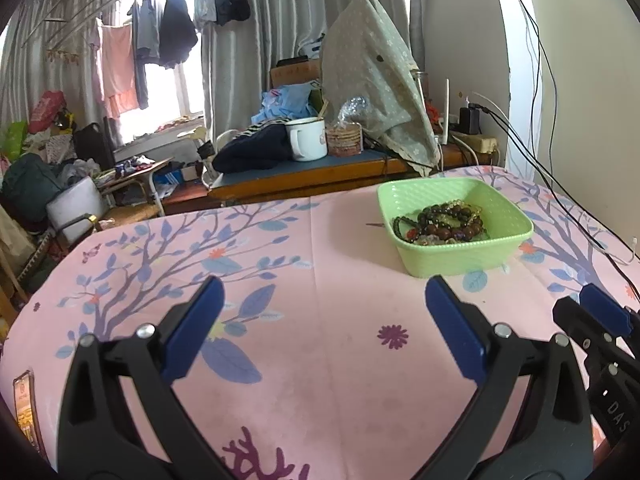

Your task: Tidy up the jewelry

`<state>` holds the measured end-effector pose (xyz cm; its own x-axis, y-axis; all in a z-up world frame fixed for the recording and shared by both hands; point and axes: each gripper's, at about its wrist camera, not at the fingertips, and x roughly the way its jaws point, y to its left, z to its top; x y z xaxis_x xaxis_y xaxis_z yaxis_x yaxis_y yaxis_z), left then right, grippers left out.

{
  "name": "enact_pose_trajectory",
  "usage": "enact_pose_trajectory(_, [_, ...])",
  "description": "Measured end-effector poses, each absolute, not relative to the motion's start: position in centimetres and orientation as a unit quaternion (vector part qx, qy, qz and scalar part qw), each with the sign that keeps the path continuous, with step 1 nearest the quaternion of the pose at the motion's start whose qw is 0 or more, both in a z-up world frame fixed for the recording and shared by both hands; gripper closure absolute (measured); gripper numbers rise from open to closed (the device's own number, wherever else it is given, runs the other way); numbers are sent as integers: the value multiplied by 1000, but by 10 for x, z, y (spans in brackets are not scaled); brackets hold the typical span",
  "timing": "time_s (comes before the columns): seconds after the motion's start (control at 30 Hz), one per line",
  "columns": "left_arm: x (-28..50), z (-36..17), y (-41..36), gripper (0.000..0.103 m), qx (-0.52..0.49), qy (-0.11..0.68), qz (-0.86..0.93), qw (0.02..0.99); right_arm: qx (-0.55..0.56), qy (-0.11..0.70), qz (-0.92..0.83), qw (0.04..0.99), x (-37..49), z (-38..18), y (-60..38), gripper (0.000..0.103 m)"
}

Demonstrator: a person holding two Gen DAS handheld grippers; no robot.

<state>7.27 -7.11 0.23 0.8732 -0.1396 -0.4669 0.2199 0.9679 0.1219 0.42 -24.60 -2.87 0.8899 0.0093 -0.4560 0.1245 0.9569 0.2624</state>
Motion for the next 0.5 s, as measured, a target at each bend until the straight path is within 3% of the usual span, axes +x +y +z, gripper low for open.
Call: enact_pose_trajectory(0.5, [67,8,-72,6,92,216,-84,968,140,238,-25,961,3,-30,-244,89])
